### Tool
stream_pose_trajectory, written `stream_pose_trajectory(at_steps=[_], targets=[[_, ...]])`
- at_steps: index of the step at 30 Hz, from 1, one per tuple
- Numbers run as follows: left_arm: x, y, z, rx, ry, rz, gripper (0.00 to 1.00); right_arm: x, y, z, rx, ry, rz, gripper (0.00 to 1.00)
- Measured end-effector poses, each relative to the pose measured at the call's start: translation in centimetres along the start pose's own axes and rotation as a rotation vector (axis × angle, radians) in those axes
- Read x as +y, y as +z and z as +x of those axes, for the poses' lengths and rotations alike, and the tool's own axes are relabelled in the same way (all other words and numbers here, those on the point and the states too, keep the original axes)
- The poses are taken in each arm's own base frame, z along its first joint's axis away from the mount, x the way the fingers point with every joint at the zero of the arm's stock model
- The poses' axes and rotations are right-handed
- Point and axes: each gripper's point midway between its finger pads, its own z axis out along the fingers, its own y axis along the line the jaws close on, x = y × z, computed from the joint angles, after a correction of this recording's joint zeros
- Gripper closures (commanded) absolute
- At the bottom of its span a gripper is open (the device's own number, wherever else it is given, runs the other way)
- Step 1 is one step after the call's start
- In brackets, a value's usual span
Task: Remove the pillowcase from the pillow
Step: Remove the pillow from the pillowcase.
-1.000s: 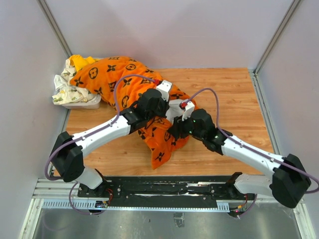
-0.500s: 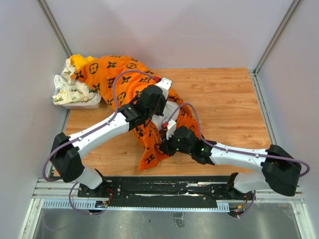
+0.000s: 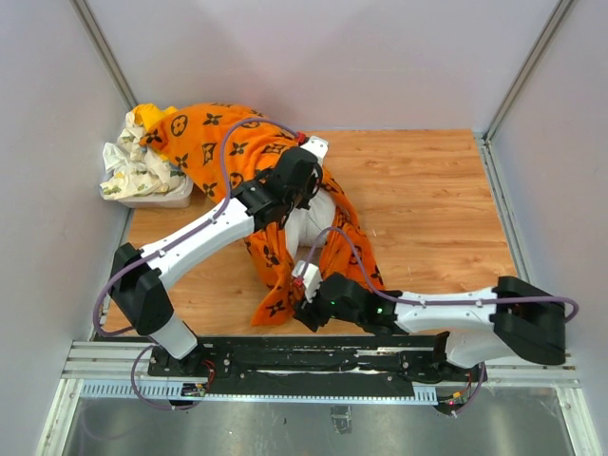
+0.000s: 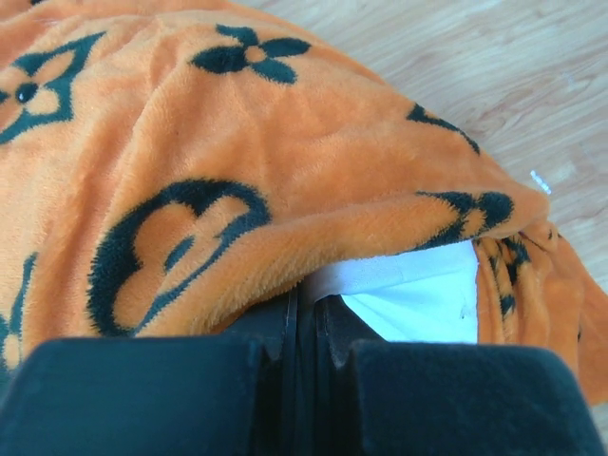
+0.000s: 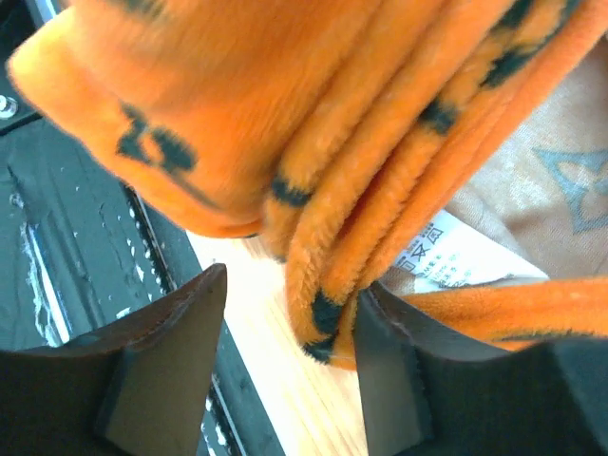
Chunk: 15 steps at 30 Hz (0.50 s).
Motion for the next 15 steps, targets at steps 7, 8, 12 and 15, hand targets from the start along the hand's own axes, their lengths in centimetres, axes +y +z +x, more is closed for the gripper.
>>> stream_pose_trajectory(at_steps=[7, 8, 12, 15], targets=[[-0.2, 0.0, -3.0, -0.102, -0.067, 0.018, 1.00, -0.4, -6.5, -3.2, -0.266, -0.010, 0.035, 0.02], [-0.2, 0.0, -3.6, -0.123, -0.084, 0.023, 1.00, -0.7, -7.3, -4.2, -0.313, -0.002, 0.049, 0.02], [0.1, -0.7, -5.5, -0.196, -0.139, 0.043, 1.00, -1.9, -9.8, -7.4, -0.445, 0.004, 0.099, 0.02], [0.1, -1.4, -6.6, -0.241, -0.171, 0.064, 1.00, -3.2, -10.9, -9.4, -0.495, 0.007, 0.133, 0.02]])
